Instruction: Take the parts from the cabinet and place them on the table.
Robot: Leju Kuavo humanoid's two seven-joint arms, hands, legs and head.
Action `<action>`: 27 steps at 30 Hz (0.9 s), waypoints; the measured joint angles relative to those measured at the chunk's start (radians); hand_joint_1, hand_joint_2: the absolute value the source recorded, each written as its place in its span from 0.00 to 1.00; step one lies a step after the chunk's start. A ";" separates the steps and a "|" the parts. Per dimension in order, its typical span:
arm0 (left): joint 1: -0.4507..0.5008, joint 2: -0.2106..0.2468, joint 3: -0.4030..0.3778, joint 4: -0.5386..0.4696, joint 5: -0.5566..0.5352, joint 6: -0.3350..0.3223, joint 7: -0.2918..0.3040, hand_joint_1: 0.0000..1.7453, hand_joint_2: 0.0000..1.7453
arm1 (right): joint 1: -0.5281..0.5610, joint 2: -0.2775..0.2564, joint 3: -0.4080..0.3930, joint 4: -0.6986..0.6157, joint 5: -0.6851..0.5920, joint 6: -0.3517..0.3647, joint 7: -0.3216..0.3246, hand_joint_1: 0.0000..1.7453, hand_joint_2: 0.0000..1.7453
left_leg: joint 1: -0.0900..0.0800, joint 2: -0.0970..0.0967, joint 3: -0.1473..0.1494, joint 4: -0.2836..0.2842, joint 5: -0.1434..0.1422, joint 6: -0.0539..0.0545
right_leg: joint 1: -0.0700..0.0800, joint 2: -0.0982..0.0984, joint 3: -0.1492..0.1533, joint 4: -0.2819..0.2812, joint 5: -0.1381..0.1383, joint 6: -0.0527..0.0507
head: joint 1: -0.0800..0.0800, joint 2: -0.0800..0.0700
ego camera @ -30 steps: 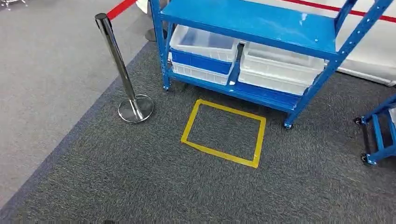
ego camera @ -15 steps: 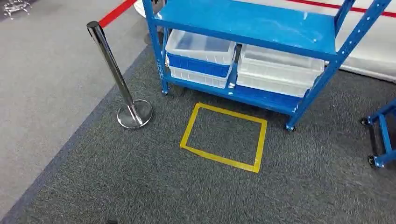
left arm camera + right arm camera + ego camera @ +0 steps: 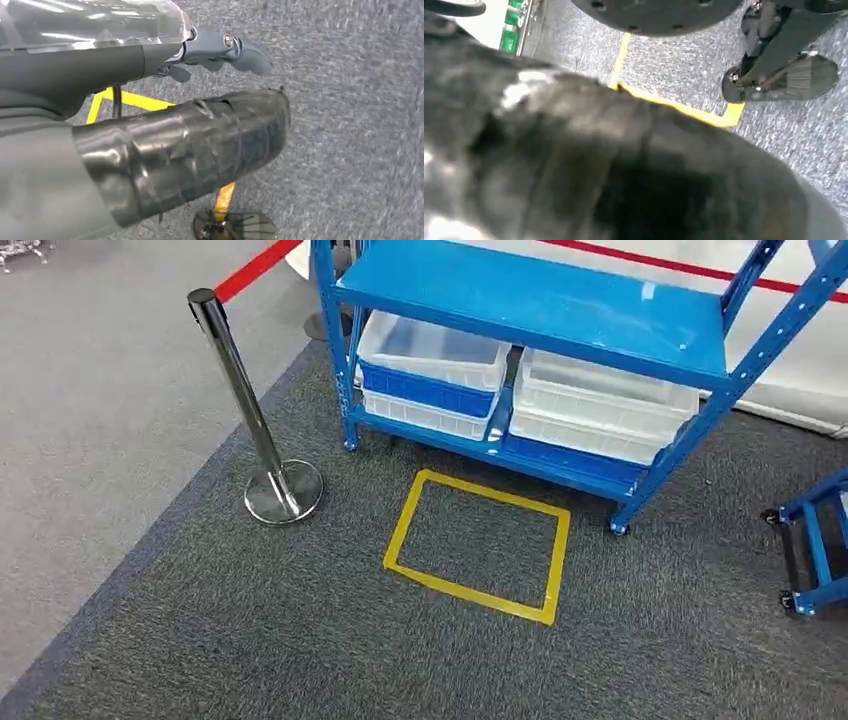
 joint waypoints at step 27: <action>0.000 0.001 0.000 0.002 0.000 -0.001 0.002 0.00 0.00 | -0.002 -0.004 0.000 0.000 0.007 0.005 0.000 0.00 0.00 | -0.005 -0.006 -0.019 0.012 0.007 -0.023 | 0.003 0.000 0.069 -0.147 0.081 -0.016 | -0.008 0.000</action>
